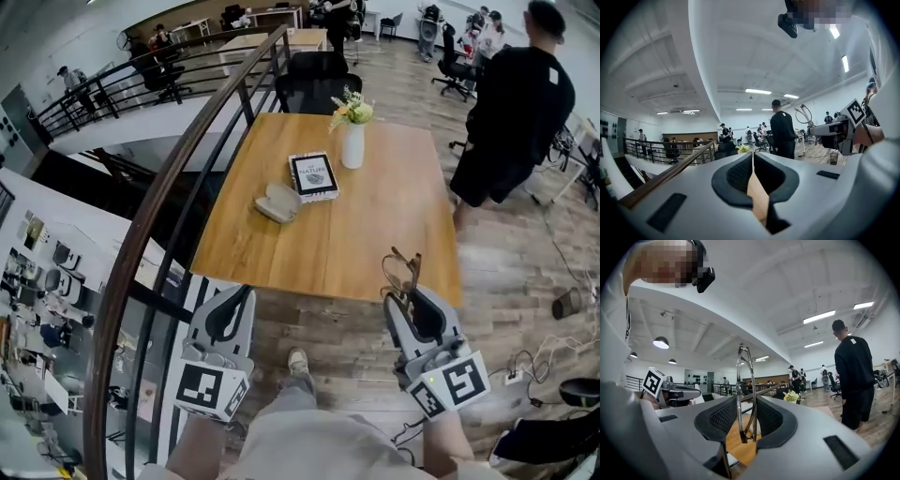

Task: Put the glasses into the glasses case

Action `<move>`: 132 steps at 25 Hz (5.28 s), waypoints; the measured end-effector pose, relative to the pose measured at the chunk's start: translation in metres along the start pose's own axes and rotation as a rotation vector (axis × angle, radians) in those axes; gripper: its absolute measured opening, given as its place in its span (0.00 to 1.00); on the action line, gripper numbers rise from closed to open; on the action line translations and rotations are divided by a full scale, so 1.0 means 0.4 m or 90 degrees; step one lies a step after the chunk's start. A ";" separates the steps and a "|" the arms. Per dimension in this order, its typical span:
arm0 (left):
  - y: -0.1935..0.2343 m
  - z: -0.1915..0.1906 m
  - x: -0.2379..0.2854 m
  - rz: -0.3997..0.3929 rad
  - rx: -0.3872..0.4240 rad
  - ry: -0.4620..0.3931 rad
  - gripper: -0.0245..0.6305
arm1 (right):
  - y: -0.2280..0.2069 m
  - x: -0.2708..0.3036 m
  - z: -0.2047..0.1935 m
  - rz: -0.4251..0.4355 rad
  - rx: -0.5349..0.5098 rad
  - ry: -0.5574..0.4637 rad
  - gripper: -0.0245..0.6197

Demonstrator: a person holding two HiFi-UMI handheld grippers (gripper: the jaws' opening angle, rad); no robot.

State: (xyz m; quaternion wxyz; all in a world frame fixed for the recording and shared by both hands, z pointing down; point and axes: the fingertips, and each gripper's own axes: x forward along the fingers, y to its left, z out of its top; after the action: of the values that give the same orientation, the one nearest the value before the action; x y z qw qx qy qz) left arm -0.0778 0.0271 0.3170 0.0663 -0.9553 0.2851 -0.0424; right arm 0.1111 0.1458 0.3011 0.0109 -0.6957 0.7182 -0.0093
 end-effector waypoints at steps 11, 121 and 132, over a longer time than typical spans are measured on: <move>0.308 -0.075 0.247 -0.013 -0.025 0.029 0.08 | -0.052 0.449 -0.011 0.010 0.027 0.030 0.26; 0.555 -0.682 0.544 0.208 -0.224 0.303 0.08 | -0.006 1.257 -1.050 0.317 0.138 0.656 0.35; 0.589 -0.634 0.522 0.227 -0.200 0.283 0.08 | -0.028 1.285 -0.864 0.341 0.097 0.561 0.35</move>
State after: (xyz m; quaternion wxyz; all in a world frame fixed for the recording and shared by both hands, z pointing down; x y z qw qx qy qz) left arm -0.0607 -0.3092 0.5411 -0.1396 -0.8562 0.4587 -0.1927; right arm 0.0960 -0.3688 0.6456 -0.2398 -0.4150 0.8048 -0.3501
